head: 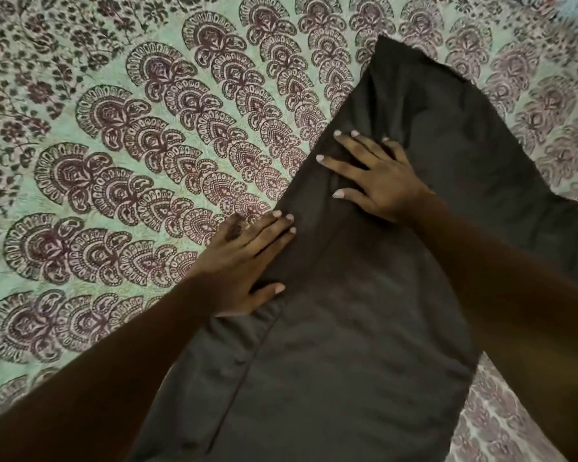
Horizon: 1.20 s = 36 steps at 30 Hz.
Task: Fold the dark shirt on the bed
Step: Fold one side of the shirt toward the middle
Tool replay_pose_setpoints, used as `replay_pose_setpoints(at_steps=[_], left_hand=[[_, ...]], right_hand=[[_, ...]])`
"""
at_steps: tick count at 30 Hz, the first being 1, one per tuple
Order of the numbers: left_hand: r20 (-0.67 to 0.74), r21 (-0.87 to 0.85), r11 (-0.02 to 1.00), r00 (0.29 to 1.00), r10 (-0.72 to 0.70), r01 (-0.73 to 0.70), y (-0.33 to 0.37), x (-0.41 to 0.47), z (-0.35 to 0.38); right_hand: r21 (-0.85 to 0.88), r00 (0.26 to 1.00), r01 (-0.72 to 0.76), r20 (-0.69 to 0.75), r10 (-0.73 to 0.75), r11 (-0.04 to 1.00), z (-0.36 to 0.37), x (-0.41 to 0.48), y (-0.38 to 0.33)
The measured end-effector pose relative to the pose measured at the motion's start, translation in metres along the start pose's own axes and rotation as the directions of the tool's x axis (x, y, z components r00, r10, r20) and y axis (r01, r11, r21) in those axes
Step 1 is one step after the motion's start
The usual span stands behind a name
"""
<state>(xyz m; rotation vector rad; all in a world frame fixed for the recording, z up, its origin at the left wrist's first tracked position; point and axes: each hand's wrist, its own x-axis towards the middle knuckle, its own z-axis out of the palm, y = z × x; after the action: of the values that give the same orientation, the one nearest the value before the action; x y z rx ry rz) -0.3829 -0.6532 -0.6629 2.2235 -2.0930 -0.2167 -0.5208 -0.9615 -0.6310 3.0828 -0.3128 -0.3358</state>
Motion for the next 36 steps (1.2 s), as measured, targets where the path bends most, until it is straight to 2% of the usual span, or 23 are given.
replay_pose_setpoints(at_steps=[3,11,12,14,15,17,18,19,20,22,23,27,33,36], left_hand=[[0.016,-0.027,0.999,1.000,0.026,-0.026,-0.001,0.003,-0.002],[0.042,-0.059,0.998,0.999,0.025,-0.023,-0.002,0.004,-0.001],[0.046,-0.060,0.998,0.999,0.024,-0.022,-0.003,0.005,-0.001],[0.048,-0.062,0.998,0.999,0.025,-0.022,-0.003,0.005,-0.001],[0.050,-0.066,0.998,0.998,0.026,-0.023,-0.003,0.005,-0.001],[0.049,-0.069,0.997,0.999,0.025,-0.022,-0.003,0.005,0.000],[0.044,-0.069,0.997,0.999,0.024,-0.021,-0.003,0.005,0.001],[0.041,-0.070,0.997,0.999,0.028,-0.025,-0.004,0.006,0.003],[0.039,-0.071,0.997,0.999,0.035,-0.032,-0.004,0.005,0.004],[0.035,-0.071,0.997,0.998,0.043,-0.040,-0.005,0.004,0.006],[0.034,-0.068,0.997,0.998,0.044,-0.042,-0.006,0.004,0.007],[0.049,-0.075,0.996,0.998,0.045,-0.041,-0.006,0.003,0.010],[0.049,-0.087,0.995,0.998,0.047,-0.043,-0.007,0.005,0.011],[0.042,-0.095,0.994,0.998,0.050,-0.045,-0.006,0.005,0.010]], right_hand=[[-0.005,0.999,-0.035,-0.001,0.035,0.999,0.000,0.016,0.019],[0.114,0.978,-0.179,0.132,0.163,0.977,-0.029,0.067,0.059],[0.167,0.973,-0.215,0.117,0.197,0.962,-0.035,0.072,0.059],[0.258,0.960,-0.256,-0.050,0.277,0.932,-0.046,0.074,0.058],[0.324,0.919,-0.282,-0.179,0.351,0.903,-0.049,0.072,0.057],[0.502,0.728,-0.387,-0.348,0.590,0.773,-0.056,0.071,0.054],[0.562,0.620,-0.468,-0.341,0.706,0.682,-0.059,0.074,0.054],[0.594,0.537,-0.556,-0.277,0.797,0.581,-0.062,0.079,0.057],[0.618,0.485,-0.625,-0.171,0.858,0.476,-0.064,0.084,0.061],[0.704,0.449,-0.652,0.059,0.891,0.282,-0.066,0.096,0.073],[0.737,0.445,-0.640,0.123,0.887,0.219,-0.065,0.102,0.080],[0.790,0.412,-0.586,0.096,0.906,0.183,-0.052,0.118,0.106],[0.917,0.262,-0.398,0.122,0.957,-0.008,-0.041,0.130,0.122],[0.899,0.233,-0.436,0.163,0.959,-0.047,-0.042,0.129,0.123]])
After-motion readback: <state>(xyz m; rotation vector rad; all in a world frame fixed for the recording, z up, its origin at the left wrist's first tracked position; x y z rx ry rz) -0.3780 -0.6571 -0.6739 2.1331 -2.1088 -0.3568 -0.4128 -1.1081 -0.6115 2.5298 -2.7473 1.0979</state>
